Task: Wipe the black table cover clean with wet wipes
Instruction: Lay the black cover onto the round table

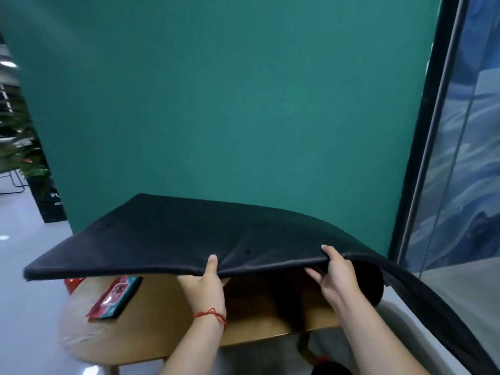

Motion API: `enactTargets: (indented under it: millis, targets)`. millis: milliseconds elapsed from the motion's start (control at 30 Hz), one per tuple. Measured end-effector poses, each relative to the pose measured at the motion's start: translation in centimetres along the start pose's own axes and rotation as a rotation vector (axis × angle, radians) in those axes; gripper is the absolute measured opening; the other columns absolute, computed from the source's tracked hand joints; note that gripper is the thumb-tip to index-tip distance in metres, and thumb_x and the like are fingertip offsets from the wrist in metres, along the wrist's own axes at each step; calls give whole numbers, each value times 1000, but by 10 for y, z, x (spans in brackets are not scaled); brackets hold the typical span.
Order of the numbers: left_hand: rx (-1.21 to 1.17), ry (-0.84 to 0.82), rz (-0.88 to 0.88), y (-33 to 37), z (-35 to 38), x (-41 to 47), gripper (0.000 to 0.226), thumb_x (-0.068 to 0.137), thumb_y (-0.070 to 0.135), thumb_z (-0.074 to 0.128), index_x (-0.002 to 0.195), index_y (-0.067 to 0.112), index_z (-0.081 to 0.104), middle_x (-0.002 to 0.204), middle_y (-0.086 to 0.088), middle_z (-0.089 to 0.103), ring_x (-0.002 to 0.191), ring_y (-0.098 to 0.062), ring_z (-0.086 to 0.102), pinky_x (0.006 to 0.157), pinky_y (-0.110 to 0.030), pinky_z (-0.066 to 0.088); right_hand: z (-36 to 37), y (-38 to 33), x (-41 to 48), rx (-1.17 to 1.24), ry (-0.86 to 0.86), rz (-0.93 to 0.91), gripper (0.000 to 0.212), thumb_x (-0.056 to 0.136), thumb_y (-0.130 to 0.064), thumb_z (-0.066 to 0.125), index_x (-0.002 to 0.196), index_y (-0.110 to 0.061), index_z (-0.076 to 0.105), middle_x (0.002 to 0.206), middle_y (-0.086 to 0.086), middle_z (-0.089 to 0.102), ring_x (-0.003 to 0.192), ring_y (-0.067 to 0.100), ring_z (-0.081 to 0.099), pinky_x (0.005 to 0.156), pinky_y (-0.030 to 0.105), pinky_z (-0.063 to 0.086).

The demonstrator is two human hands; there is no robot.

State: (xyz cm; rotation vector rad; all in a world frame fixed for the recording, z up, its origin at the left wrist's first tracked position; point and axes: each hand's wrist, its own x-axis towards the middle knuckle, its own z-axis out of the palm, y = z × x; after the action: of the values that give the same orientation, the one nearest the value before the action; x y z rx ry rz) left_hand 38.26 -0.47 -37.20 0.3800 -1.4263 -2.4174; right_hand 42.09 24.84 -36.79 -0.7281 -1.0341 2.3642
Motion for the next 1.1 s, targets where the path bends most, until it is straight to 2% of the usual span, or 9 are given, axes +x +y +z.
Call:
enactTargets:
  millis: [133, 300, 467, 567, 667, 767, 900, 1000, 1100]
  targets:
    - [96, -62, -255, -41, -21, 2, 65, 95, 13, 77, 147, 18, 39, 131, -7, 55, 85, -17, 69, 77, -52, 66, -14, 11, 39, -113, 76, 68, 44, 103, -19, 69, 142, -13, 51, 115, 8, 60, 98, 25, 65, 56, 42, 62]
    - [94, -151, -623, -94, -58, 15, 56, 99, 19, 73, 144, 2, 45, 130, -9, 60, 101, -31, 75, 72, -52, 65, -36, 37, 84, -286, 123, 191, 43, 98, -32, 77, 133, -15, 59, 123, 13, 70, 106, 32, 68, 64, 46, 63]
    - [613, -407, -732, -103, -74, 19, 52, 102, 56, 58, 117, 7, 67, 98, -5, 81, 89, -24, 79, 73, -41, 64, -60, 55, 113, -429, 194, 239, 53, 94, -38, 80, 131, -9, 57, 121, 16, 67, 106, 38, 68, 67, 47, 65]
    - [1001, -548, -571, -97, -81, 28, 63, 108, 58, 40, 95, 8, 77, 78, -4, 80, 72, -18, 78, 69, -30, 58, -84, 71, 119, -593, 231, 343, 62, 91, -50, 80, 124, -2, 58, 108, 18, 71, 84, 34, 72, 66, 40, 65]
    - [1374, -507, 39, -92, -92, 49, 54, 105, 55, 39, 79, 22, 73, 67, 10, 74, 68, -10, 71, 72, -30, 57, -107, 81, 117, -978, 268, 351, 74, 89, -73, 69, 93, 1, 67, 69, 13, 72, 51, 25, 65, 55, 32, 49]
    - [1462, -455, 495, -84, -118, 82, 21, 102, 48, 49, 102, 36, 66, 98, 16, 71, 98, -10, 65, 87, -36, 56, -114, 81, 110, -1413, 269, 262, 85, 92, -86, 43, 78, -6, 69, 61, 8, 67, 59, 29, 64, 60, 35, 46]
    - [1838, -554, 299, -90, -166, 117, 63, 104, 64, 34, 162, 40, 28, 172, 4, 24, 160, -28, 14, 125, -48, 22, -100, 74, 91, -1925, 297, -1, 60, 102, -70, 39, 94, -18, 67, 83, 4, 68, 77, 27, 64, 74, 38, 53]
    - [1908, -588, 148, -99, -187, 115, 75, 96, 74, 9, 165, 45, 0, 176, 3, -5, 162, -32, -8, 129, -54, 5, -72, 79, 81, -2044, 57, -407, 31, 104, -52, 51, 89, -26, 61, 83, -4, 65, 79, 24, 65, 73, 37, 58]
    - [1921, -590, 133, -98, -187, 115, 72, 99, 74, 11, 164, 47, -4, 176, 4, -9, 161, -31, -10, 129, -54, 2, -27, 103, 69, -1911, -263, -643, 22, 102, -54, 53, 102, -34, 62, 103, -9, 68, 96, 21, 67, 79, 38, 58]
